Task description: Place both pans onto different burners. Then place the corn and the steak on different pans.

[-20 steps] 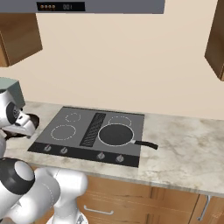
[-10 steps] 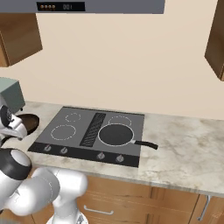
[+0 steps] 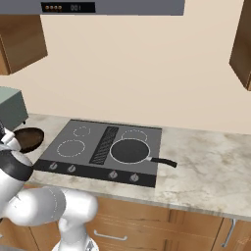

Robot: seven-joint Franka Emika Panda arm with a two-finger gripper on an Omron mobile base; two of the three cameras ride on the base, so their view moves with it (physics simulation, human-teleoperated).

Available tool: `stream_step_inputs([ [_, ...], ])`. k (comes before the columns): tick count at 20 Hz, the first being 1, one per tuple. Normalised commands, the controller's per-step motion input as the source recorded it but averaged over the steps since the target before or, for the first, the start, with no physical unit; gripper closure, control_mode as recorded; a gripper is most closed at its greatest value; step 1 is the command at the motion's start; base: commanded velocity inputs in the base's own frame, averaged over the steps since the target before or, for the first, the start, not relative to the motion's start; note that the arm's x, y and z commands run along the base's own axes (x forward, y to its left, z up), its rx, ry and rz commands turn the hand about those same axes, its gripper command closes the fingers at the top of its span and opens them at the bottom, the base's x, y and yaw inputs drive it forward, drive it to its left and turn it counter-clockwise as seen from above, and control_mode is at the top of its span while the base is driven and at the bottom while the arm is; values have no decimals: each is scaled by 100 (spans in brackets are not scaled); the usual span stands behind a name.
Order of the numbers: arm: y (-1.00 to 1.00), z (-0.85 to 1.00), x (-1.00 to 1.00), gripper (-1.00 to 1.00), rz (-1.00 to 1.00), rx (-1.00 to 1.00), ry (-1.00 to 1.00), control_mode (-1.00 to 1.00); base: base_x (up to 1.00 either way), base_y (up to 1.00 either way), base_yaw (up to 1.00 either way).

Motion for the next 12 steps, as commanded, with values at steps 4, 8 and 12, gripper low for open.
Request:
stream_step_inputs([
  [4, 43, 0, 22, -100, 0, 0, 4, -100, 0, 0, 0],
  [8, 41, -12, 25, -100, 0, 0, 3, -100, 0, 0, 0],
  [12, 28, -14, 10, -100, 0, 0, 1, -100, 0, 0, 0],
])
